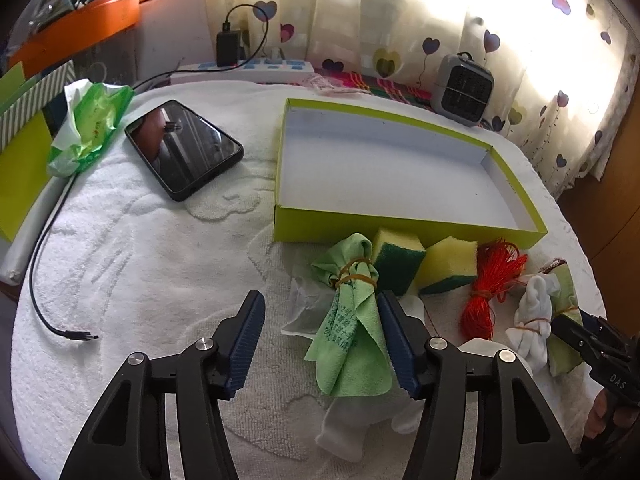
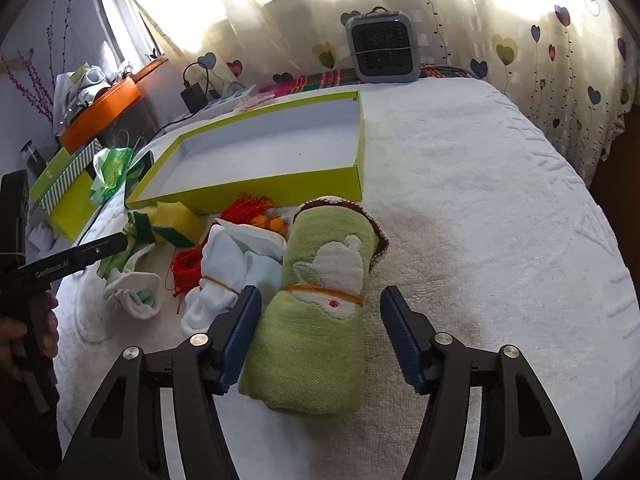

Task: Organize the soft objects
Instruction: 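Grasp the green cloth bundle with left tool while right tool grasps rolled towel, then carry green bundle with left tool while right tool carries rolled towel into box, then release green bundle from left tool while right tool releases rolled towel in box, then withdraw both open tools from the box toward the white tied bundles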

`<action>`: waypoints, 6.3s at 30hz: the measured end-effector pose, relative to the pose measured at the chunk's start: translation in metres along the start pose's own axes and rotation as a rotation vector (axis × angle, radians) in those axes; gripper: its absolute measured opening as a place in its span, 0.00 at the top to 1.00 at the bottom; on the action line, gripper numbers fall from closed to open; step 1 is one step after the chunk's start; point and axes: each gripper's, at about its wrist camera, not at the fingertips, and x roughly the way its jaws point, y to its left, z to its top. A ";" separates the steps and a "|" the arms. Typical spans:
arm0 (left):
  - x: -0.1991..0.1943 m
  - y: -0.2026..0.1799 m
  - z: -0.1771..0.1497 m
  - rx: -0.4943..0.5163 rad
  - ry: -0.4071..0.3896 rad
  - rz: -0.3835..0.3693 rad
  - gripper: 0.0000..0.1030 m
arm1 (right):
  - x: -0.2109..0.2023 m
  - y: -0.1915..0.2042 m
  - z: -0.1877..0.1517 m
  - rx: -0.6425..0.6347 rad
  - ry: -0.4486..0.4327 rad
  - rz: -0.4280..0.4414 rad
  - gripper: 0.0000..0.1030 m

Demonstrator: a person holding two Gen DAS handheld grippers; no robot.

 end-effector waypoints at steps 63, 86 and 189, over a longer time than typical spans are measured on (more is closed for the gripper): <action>0.006 -0.008 0.001 0.039 0.010 -0.008 0.71 | -0.025 -0.008 0.011 0.019 -0.101 0.016 0.69; -0.026 0.003 0.012 0.022 -0.086 -0.014 0.88 | -0.029 -0.003 0.015 0.011 -0.115 0.014 0.69; 0.044 -0.014 0.096 0.068 -0.037 0.007 0.59 | 0.059 0.016 0.115 -0.103 -0.072 -0.070 0.44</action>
